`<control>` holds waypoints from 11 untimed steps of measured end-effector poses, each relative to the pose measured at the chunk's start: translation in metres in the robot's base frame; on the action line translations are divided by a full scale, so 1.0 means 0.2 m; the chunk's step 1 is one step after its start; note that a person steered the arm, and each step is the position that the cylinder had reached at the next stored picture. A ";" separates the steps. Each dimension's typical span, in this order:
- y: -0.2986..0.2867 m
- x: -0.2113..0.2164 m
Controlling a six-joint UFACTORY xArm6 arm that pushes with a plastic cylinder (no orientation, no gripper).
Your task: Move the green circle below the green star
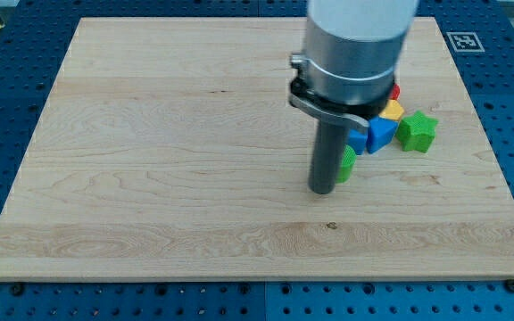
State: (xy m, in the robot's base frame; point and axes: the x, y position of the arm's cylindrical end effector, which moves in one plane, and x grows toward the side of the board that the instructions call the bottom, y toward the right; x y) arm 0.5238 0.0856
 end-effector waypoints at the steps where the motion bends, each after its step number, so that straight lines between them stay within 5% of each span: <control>1: 0.09 0.00; 2: 0.03 0.11; 4: -0.16 -0.11; 8: 0.21 -0.04; 11: 0.04 -0.15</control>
